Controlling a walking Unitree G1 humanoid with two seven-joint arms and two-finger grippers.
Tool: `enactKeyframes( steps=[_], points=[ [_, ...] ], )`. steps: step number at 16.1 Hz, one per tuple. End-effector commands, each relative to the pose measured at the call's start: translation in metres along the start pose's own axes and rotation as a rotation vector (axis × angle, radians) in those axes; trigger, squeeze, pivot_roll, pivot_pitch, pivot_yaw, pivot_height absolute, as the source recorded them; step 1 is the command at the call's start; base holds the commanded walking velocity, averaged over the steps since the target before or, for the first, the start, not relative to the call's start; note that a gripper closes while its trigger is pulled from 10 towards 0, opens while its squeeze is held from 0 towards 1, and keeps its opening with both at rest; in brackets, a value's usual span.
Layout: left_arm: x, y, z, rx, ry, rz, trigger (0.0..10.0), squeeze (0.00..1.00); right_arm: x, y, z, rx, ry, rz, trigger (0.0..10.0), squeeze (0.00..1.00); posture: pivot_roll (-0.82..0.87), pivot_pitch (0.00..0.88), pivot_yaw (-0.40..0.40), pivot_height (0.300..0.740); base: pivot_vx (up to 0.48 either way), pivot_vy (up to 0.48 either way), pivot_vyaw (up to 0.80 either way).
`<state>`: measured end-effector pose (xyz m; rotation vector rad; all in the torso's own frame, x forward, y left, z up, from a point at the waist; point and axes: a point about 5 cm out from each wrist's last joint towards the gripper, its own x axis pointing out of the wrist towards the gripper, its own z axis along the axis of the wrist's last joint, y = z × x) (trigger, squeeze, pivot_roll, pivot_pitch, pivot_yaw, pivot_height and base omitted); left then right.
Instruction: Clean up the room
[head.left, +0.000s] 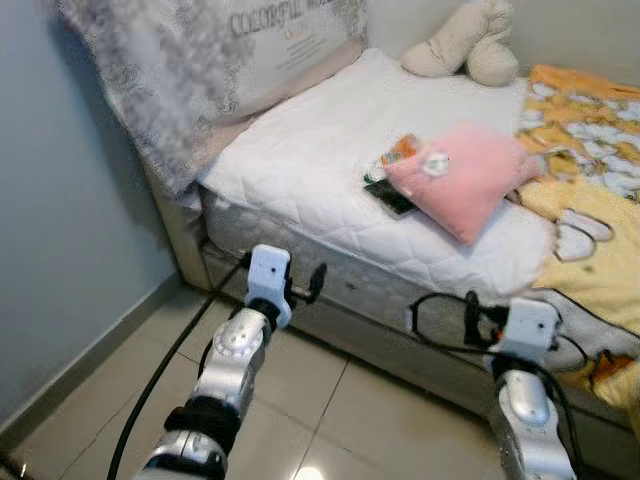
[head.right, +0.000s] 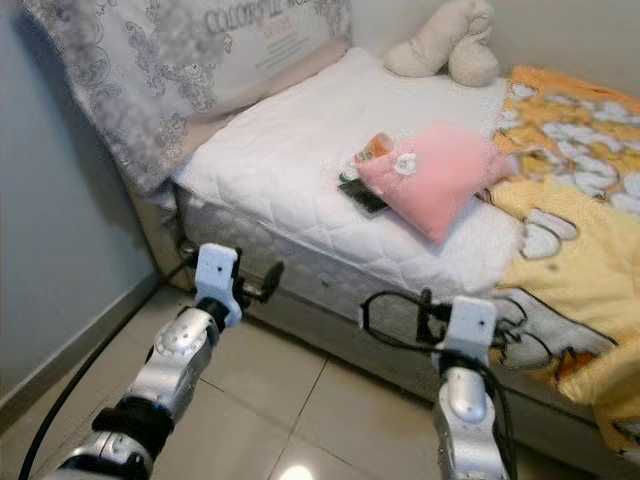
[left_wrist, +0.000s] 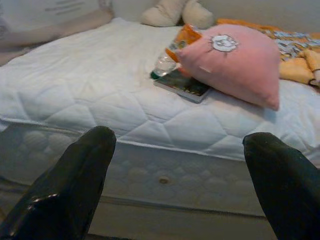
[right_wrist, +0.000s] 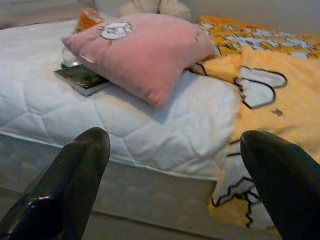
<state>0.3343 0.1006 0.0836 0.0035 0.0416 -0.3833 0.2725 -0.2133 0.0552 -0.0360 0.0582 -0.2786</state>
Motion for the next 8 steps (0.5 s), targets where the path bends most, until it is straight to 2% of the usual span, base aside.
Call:
enactKeyframes(
  steps=[1, 2, 4, 5, 8],
  points=[
    [0.005, -0.0028, 0.0097, 0.027, -0.035, -0.015, 10.0, 0.0, 0.0001, -0.0021, -0.0015, -0.01, 0.01, -0.012, 10.0, 0.0, 0.14, 0.0, 0.015, 0.74, 0.0, 0.0, -0.67],
    [0.0063, -0.0029, 0.0099, 0.06, -0.028, -0.004, 10.0, 0.0, 0.0008, -0.0025, -0.001, -0.004, 0.013, -0.024, 10.0, 0.0, 0.14, 0.0, 0.015, 0.74, 0.0, 0.0, -0.67],
    [0.0062, -0.0046, 0.0108, 0.05, -0.037, -0.027, 10.0, 0.0, 0.0012, -0.0014, 0.0004, -0.009, 0.0, -0.006, 10.0, 0.0, 0.13, 0.0, 0.019, 0.74, 0.0, 0.0, -0.67],
    [0.0062, -0.0051, 0.0092, 0.005, -0.03, -0.034, 10.0, 0.0, 0.0012, -0.0018, 0.002, -0.015, -0.014, -0.009, 10.0, 0.0, 0.13, 0.0, 0.018, 0.74, 0.315, 0.36, 0.0],
    [0.0093, -0.0041, 0.0141, 0.0, -0.052, -0.021, 10.0, 0.0, 0.0057, 0.0017, 0.0066, -0.034, -0.027, 0.004, 10.0, 0.0, 0.13, 0.0, 0.013, 0.74, 0.396, 0.27, 0.0]
  ],
)
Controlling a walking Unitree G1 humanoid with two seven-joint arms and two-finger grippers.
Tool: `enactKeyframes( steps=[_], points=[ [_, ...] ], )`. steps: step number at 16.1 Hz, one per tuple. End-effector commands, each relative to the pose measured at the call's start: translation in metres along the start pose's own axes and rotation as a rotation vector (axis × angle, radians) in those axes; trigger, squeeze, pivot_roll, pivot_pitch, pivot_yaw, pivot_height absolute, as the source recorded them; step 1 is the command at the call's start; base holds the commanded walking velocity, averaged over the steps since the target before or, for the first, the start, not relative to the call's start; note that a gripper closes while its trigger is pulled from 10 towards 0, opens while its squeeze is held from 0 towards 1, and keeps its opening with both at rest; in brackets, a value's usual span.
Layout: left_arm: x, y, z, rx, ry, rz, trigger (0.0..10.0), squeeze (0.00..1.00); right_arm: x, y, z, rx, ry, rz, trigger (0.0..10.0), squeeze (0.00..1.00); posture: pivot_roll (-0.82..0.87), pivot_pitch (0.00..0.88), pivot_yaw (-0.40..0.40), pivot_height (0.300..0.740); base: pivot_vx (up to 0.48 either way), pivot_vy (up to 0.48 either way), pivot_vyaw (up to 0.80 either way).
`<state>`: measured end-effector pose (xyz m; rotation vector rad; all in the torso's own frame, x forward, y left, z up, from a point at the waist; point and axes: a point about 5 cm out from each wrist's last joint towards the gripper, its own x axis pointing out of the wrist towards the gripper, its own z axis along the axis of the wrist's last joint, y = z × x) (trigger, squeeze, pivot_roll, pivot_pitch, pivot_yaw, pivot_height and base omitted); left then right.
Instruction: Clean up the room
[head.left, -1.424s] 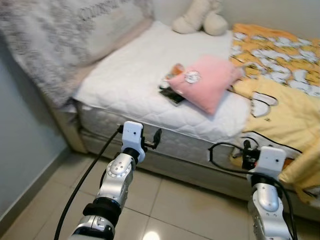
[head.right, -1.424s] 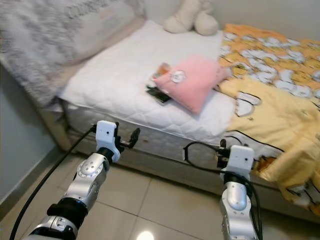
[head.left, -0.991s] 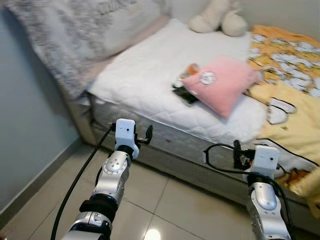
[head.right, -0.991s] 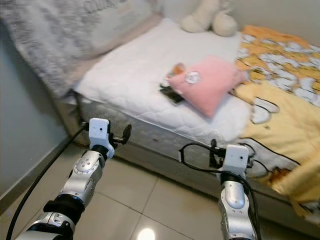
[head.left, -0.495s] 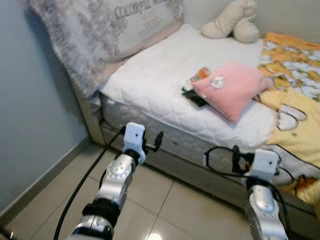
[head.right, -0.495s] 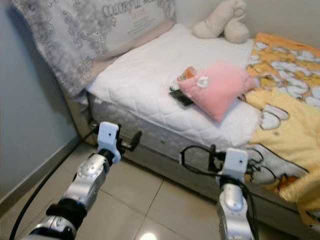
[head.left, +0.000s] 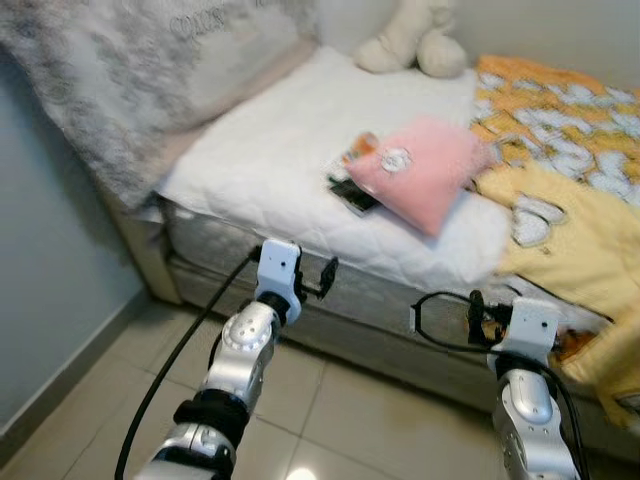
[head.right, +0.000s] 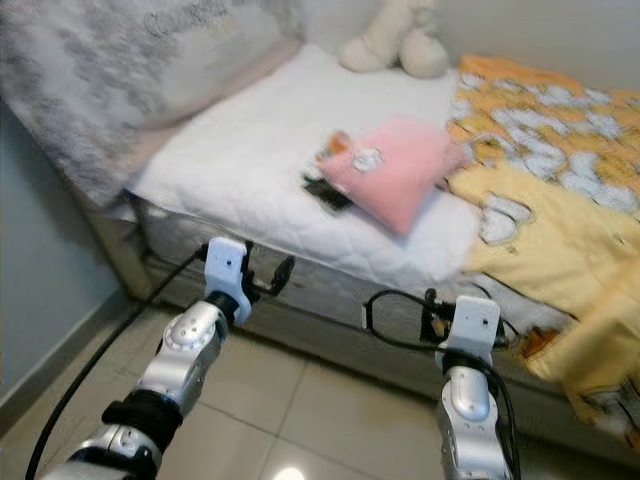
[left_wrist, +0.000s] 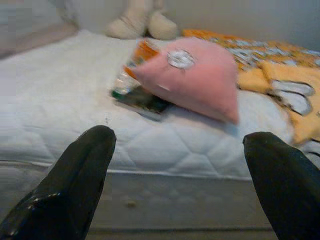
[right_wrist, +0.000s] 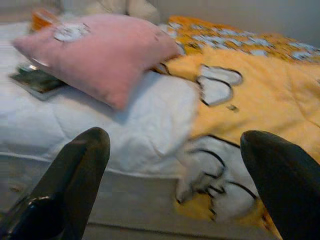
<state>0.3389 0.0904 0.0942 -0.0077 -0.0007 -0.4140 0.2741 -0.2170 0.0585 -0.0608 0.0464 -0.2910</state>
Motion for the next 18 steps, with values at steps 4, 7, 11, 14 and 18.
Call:
enactKeyframes(
  steps=[4, 7, 11, 14, 18],
  points=[
    [0.004, 0.003, 0.008, 0.023, -0.03, -0.005, 10.0, 0.0, 0.007, 0.009, 0.006, -0.022, -0.024, 0.039, 10.0, 0.0, 0.13, 0.0, 0.016, 0.74, 0.403, 0.261, 0.0],
    [0.005, 0.001, 0.011, 0.036, -0.05, -0.023, 10.0, 0.0, 0.009, 0.013, 0.008, -0.032, -0.028, 0.051, 10.0, 0.0, 0.13, 0.0, 0.018, 0.74, 0.426, 0.081, -0.15],
    [0.007, -0.001, 0.014, 0.053, -0.062, -0.047, 10.0, 0.0, 0.007, 0.008, 0.006, -0.029, -0.028, 0.028, 10.0, 0.0, 0.13, 0.0, 0.021, 0.74, 0.442, 0.0, -0.72],
    [0.009, -0.003, 0.017, 0.055, -0.069, -0.061, 10.0, 0.0, 0.005, 0.005, 0.005, -0.031, -0.028, 0.015, 10.0, 0.0, 0.12, 0.0, 0.025, 0.74, 0.45, 0.0, -0.72],
    [0.012, 0.001, 0.018, 0.044, -0.063, -0.041, 10.0, 0.0, 0.003, 0.004, 0.004, -0.046, -0.04, 0.015, 10.0, 0.0, 0.11, 0.0, 0.025, 0.74, 0.452, 0.0, -0.52]
  ],
)
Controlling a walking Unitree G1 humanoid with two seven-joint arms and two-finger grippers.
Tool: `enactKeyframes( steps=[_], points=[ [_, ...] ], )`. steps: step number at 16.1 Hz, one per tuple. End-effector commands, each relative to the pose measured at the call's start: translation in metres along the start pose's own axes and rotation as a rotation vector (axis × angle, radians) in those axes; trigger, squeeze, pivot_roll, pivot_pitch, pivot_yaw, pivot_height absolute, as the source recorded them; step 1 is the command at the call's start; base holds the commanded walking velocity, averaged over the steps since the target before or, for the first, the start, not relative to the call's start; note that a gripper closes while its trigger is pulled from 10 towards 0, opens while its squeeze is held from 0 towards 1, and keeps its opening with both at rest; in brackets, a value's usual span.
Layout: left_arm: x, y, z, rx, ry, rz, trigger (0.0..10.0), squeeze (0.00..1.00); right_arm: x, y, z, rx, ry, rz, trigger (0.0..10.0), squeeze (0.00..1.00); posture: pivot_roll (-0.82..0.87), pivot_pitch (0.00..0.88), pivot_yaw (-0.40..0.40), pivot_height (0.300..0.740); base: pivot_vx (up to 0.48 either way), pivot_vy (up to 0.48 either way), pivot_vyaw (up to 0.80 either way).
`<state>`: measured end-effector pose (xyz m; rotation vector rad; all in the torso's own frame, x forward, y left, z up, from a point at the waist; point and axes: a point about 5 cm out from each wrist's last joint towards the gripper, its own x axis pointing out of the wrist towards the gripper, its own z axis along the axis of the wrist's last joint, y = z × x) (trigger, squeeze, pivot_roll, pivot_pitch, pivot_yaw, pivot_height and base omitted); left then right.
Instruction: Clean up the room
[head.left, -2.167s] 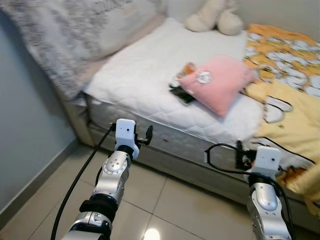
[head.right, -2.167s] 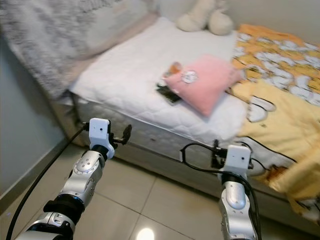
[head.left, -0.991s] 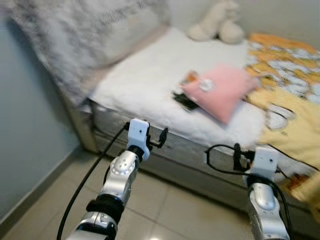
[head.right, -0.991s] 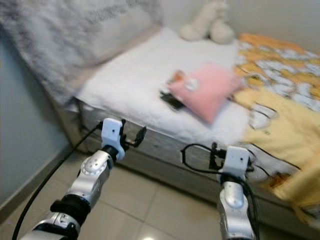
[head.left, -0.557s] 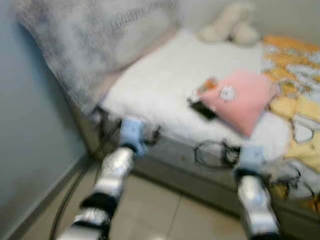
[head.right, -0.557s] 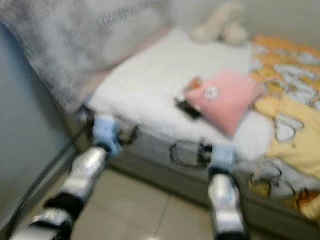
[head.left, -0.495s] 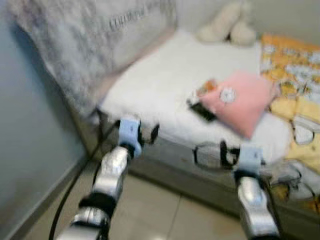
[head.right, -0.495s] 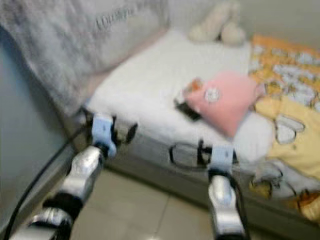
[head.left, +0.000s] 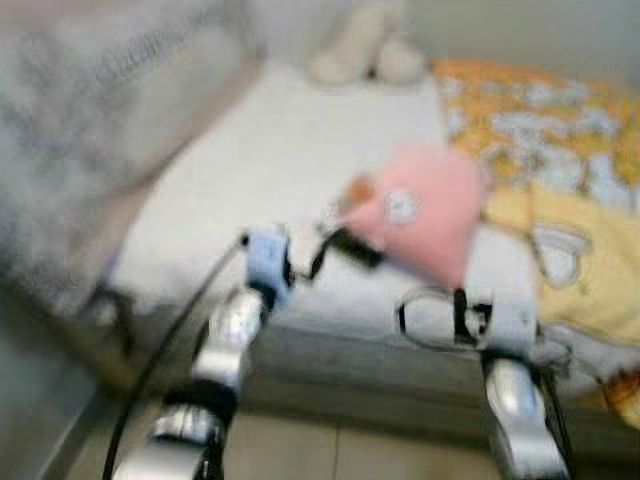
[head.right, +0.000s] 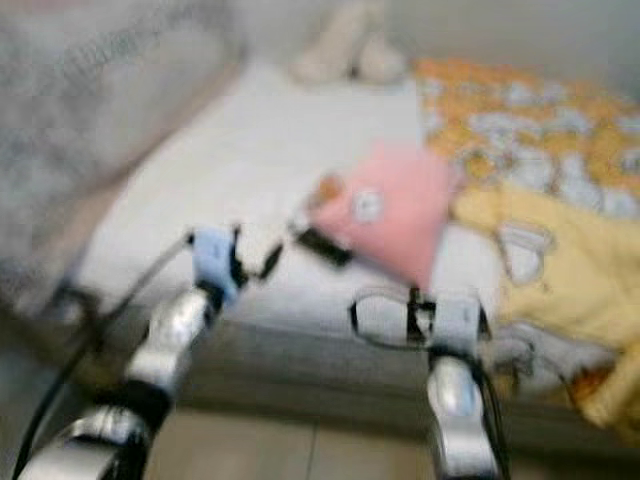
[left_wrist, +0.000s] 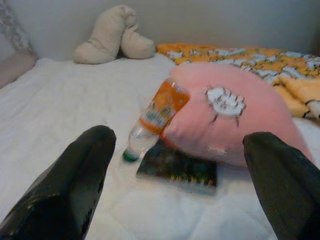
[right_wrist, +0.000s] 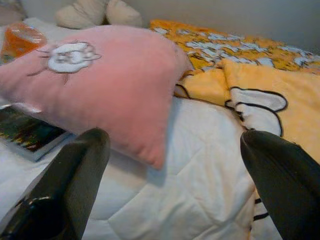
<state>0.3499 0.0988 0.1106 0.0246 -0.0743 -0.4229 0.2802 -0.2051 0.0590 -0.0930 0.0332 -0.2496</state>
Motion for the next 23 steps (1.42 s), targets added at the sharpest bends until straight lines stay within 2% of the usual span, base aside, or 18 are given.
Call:
enactKeyframes(
  steps=[1, 3, 5, 7, 11, 12, 15, 17, 18, 19, 20, 22, 23],
  points=[
    [0.006, -0.01, 0.002, -0.001, 0.001, -0.029, 10.0, 0.0, 0.0, -0.01, 0.003, -0.016, -0.023, -0.022, 10.0, 0.0, 0.11, 0.0, 0.024, 0.74, 0.45, 0.0, 0.0],
    [0.007, -0.007, 0.004, 0.004, -0.001, -0.014, 10.0, 0.0, 0.001, -0.01, 0.005, -0.023, -0.032, -0.017, 10.0, 0.0, 0.11, 0.0, 0.022, 0.74, 0.45, 0.0, 0.0],
    [0.009, 0.005, 0.007, 0.043, 0.008, 0.072, 10.0, 0.0, 0.001, -0.01, 0.006, -0.031, -0.033, -0.014, 10.0, 0.0, 0.11, 0.0, 0.02, 0.74, 0.437, 0.0, 0.0],
    [0.011, 0.01, 0.008, 0.069, 0.026, 0.101, 10.0, 0.0, 0.0, -0.01, 0.007, -0.036, -0.04, -0.007, 10.0, 0.0, 0.1, 0.0, 0.019, 0.74, 0.351, 0.323, 0.0],
    [0.017, 0.008, 0.012, 0.094, 0.036, 0.08, 10.0, 0.0, -0.002, -0.008, 0.008, -0.037, -0.047, 0.001, 10.0, 0.0, 0.09, 0.0, 0.024, 0.74, 0.292, 0.382, 0.0],
    [0.02, 0.005, 0.012, 0.106, 0.045, 0.054, 10.0, 1.0, -0.004, -0.008, 0.01, -0.038, -0.057, 0.0, 10.0, 0.0, 0.08, 0.0, 0.025, 0.74, 0.364, 0.315, 0.0],
    [0.026, 0.0, 0.02, 0.141, 0.035, 0.013, 10.0, 1.0, -0.007, -0.009, 0.015, -0.04, -0.079, -0.008, 10.0, 0.0, 0.07, 0.0, 0.025, 0.74, 0.0, 0.0, 0.0],
    [0.037, -0.008, 0.027, 0.139, 0.054, -0.036, 10.0, 1.0, -0.014, -0.012, 0.015, -0.055, -0.066, -0.011, 10.0, 0.0, 0.04, 0.0, 0.035, 0.74, 0.0, 0.0, 0.0],
    [0.038, -0.007, 0.029, 0.118, 0.059, -0.039, 10.0, 0.0, -0.015, -0.012, 0.014, -0.056, -0.06, -0.012, 10.0, 0.0, 0.03, 0.0, 0.042, 0.74, 0.0, 0.0, -0.77],
    [0.036, -0.002, 0.029, 0.093, 0.045, -0.026, 10.0, 0.0, -0.018, -0.016, 0.015, -0.054, -0.06, -0.03, 10.0, 0.0, 0.03, 0.0, 0.048, 0.74, 0.0, 0.0, -0.73],
    [0.028, 0.001, 0.022, 0.023, 0.038, -0.015, 10.0, 0.0, -0.022, -0.019, 0.015, -0.055, -0.059, -0.047, 10.0, 0.0, 0.02, 0.0, 0.057, 0.74, 0.0, 0.0, -0.73],
    [0.017, 0.0, 0.012, 0.014, 0.025, -0.003, 10.0, 0.0, -0.029, -0.019, 0.013, -0.049, -0.054, -0.046, 10.0, 0.0, 0.03, 0.0, 0.065, 0.74, 0.0, 0.0, -0.73],
    [0.001, -0.003, -0.002, -0.006, 0.025, 0.032, 10.0, 0.0, -0.041, -0.015, 0.007, -0.023, -0.027, -0.026, 10.0, 0.0, 0.05, 0.0, 0.058, 0.74, 0.0, 0.0, 0.0]
  ],
)
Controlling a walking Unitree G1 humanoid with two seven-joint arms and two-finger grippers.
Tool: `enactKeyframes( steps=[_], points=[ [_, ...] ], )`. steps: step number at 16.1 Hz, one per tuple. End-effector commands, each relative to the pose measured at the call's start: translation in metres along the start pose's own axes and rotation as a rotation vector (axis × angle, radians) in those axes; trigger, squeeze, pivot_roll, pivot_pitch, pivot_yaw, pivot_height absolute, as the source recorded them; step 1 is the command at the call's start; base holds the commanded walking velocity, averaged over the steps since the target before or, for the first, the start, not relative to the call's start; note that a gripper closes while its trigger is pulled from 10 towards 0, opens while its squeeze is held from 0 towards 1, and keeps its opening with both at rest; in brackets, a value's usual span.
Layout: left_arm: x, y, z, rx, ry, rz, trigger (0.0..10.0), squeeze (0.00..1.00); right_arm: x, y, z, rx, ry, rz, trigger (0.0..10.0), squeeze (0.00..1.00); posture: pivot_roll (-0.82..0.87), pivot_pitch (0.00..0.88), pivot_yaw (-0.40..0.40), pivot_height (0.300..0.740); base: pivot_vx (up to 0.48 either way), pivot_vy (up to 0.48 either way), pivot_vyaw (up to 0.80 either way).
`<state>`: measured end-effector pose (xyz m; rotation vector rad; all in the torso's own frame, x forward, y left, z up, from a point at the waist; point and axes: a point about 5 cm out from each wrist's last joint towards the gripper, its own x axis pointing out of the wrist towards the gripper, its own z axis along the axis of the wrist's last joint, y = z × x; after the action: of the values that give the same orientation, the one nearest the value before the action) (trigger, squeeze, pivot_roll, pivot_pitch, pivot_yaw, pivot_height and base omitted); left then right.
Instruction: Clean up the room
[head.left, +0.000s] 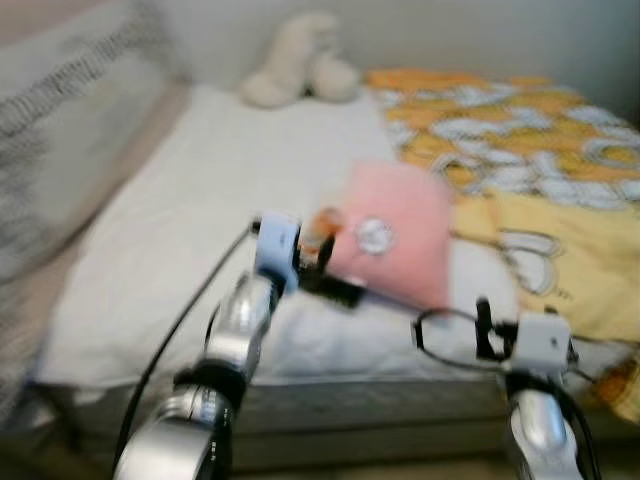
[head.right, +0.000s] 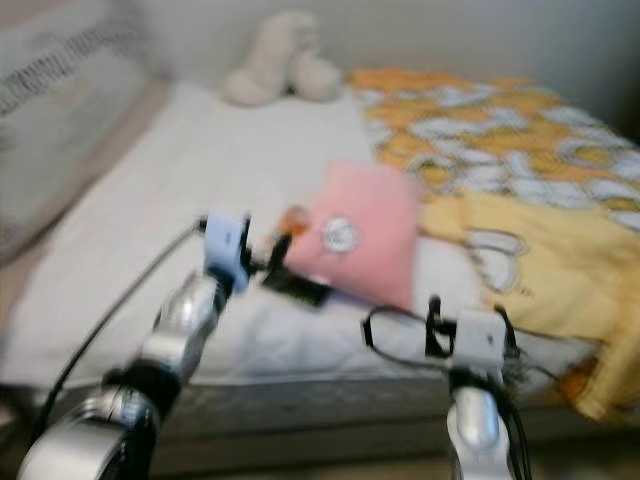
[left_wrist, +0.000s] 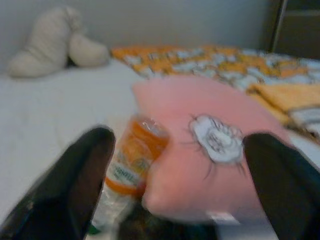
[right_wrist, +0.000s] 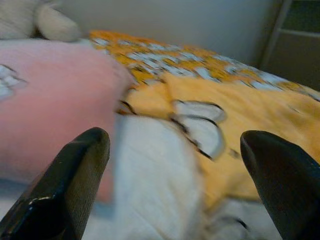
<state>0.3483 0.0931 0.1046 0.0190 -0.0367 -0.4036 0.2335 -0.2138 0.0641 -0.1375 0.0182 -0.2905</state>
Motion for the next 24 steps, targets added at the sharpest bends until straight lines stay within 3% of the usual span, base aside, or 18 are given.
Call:
enactKeyframes(
  steps=[1, 3, 5, 7, 12, 17, 20, 22, 23, 24],
  points=[
    [-0.008, 0.001, -0.001, 0.016, -0.02, 0.021, 10.0, 0.0, -0.003, 0.005, 0.004, 0.02, -0.008, 0.019, 10.0, 0.0, 0.05, 0.0, 0.054, 0.74, 0.0, 0.0, 0.0],
    [-0.038, -0.004, -0.025, -0.027, 0.019, 0.048, 10.0, 0.0, -0.013, -0.007, 0.008, 0.056, -0.019, 0.013, 10.0, 0.0, 0.06, 0.0, 0.03, 0.74, 0.0, 0.0, 0.0],
    [-0.044, -0.007, -0.028, -0.028, 0.035, 0.048, 10.0, 0.0, -0.016, -0.014, 0.009, 0.056, -0.014, 0.012, 10.0, 0.0, 0.08, 0.0, 0.012, 0.74, 0.0, 0.0, 0.0],
    [-0.034, -0.009, -0.016, -0.077, -0.002, 0.048, 10.0, 0.0, -0.009, -0.012, 0.007, 0.049, -0.003, 0.021, 10.0, 0.0, 0.09, 0.0, 0.01, 0.74, 0.384, 0.0, 0.0],
    [-0.015, 0.005, 0.003, 0.007, -0.03, 0.093, 10.0, 0.0, 0.012, -0.005, 0.016, 0.039, -0.025, 0.024, 10.0, 0.0, 0.07, 0.0, 0.021, 0.74, 0.46, 0.0, 0.0],
    [-0.004, 0.01, 0.017, 0.055, -0.069, 0.084, 10.0, 0.0, 0.015, -0.005, 0.018, 0.032, -0.045, 0.019, 10.0, 0.0, 0.06, 0.0, 0.026, 0.74, 0.465, 0.0, 0.0],
    [0.019, 0.005, 0.048, 0.162, -0.12, 0.023, 10.0, 0.0, 0.013, -0.003, 0.022, 0.031, -0.059, 0.02, 10.0, 0.0, 0.05, 0.0, 0.023, 0.74, 0.315, 0.0, 0.0],
    [0.029, 0.003, 0.067, 0.187, -0.15, -0.018, 10.0, 0.0, 0.012, -0.003, 0.022, 0.031, -0.061, 0.02, 10.0, 0.0, 0.04, 0.0, 0.028, 0.74, 0.0, 0.0, 0.0],
    [0.042, -0.003, 0.076, 0.239, -0.097, -0.173, 10.0, 0.0, 0.009, -0.002, 0.022, 0.036, -0.056, 0.013, 10.0, 0.0, 0.03, 0.0, 0.032, 0.74, 0.0, 0.0, 0.0],
    [0.045, -0.003, 0.074, 0.247, -0.059, -0.194, 10.0, 0.0, 0.007, -0.002, 0.02, 0.038, -0.047, 0.012, 10.0, 0.0, 0.02, 0.0, 0.035, 0.74, 0.0, 0.0, 0.0]
  ],
)
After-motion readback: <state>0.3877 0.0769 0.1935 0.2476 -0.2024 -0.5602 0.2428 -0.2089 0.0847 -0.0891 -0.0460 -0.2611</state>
